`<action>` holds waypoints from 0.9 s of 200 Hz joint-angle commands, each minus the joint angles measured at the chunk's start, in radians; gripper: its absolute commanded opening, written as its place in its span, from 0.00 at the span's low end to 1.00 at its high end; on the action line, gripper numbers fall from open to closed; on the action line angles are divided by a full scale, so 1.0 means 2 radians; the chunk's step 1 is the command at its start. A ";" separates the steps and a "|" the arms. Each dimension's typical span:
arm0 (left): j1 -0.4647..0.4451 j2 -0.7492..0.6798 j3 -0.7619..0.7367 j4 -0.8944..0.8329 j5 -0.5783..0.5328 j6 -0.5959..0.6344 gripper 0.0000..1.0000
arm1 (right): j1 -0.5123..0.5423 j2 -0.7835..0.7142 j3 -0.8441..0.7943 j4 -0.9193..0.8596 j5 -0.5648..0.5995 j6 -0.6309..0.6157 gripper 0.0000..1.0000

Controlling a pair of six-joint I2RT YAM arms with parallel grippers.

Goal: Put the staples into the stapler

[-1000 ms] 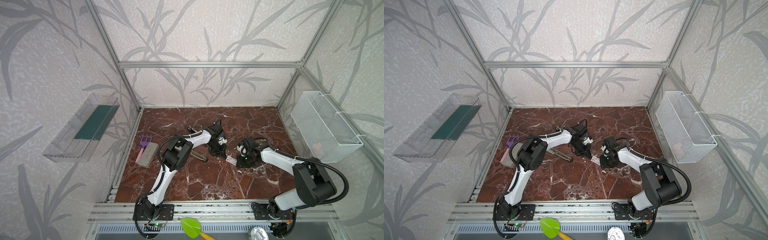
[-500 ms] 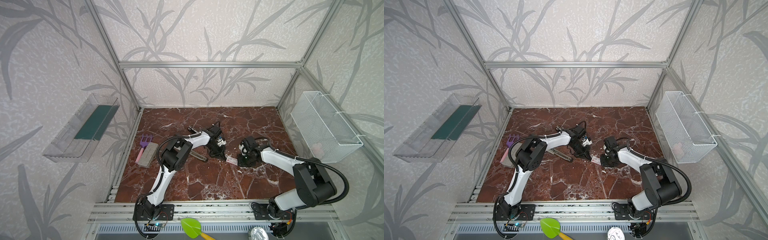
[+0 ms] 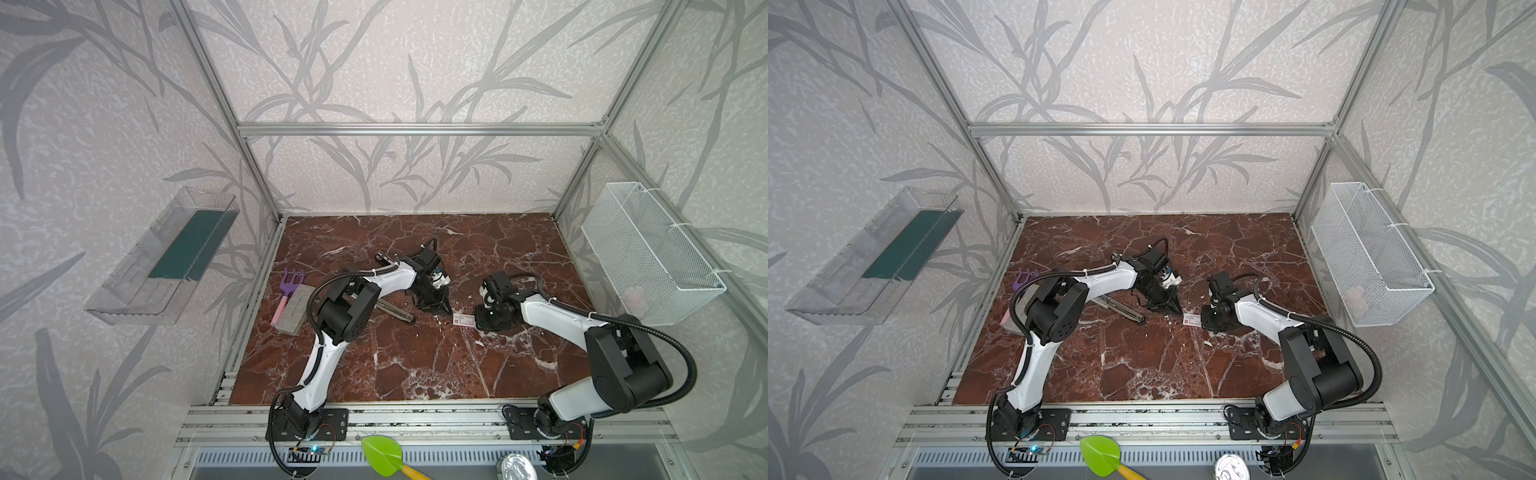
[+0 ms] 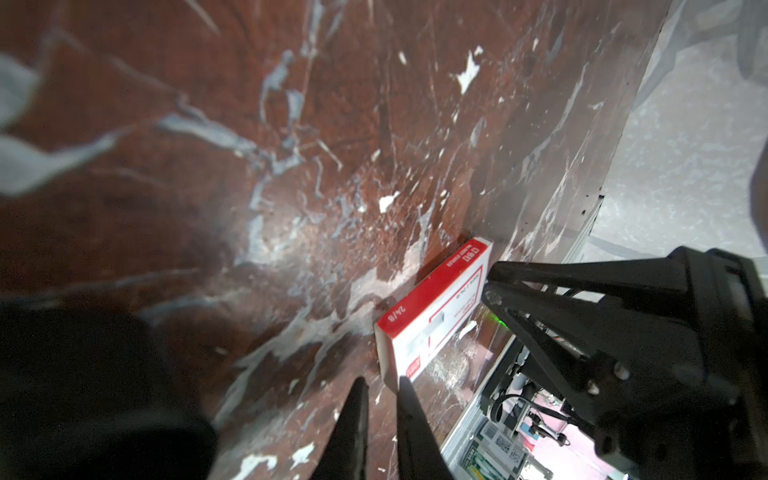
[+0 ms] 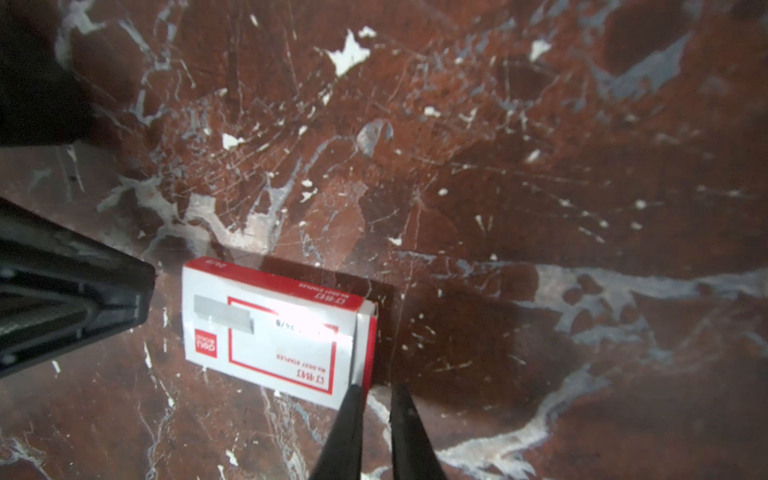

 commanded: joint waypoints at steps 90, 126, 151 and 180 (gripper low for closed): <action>-0.001 -0.001 0.003 -0.001 0.043 -0.003 0.25 | -0.001 0.017 0.012 0.006 0.001 0.003 0.10; -0.003 -0.006 -0.005 -0.022 0.045 0.009 0.25 | 0.000 0.014 0.012 0.007 0.001 0.003 0.10; -0.006 -0.001 -0.003 -0.014 0.049 0.004 0.26 | 0.000 0.015 0.011 0.009 -0.003 0.003 0.10; -0.009 0.010 0.006 -0.013 0.056 0.000 0.26 | -0.001 0.015 0.008 0.014 -0.005 0.005 0.10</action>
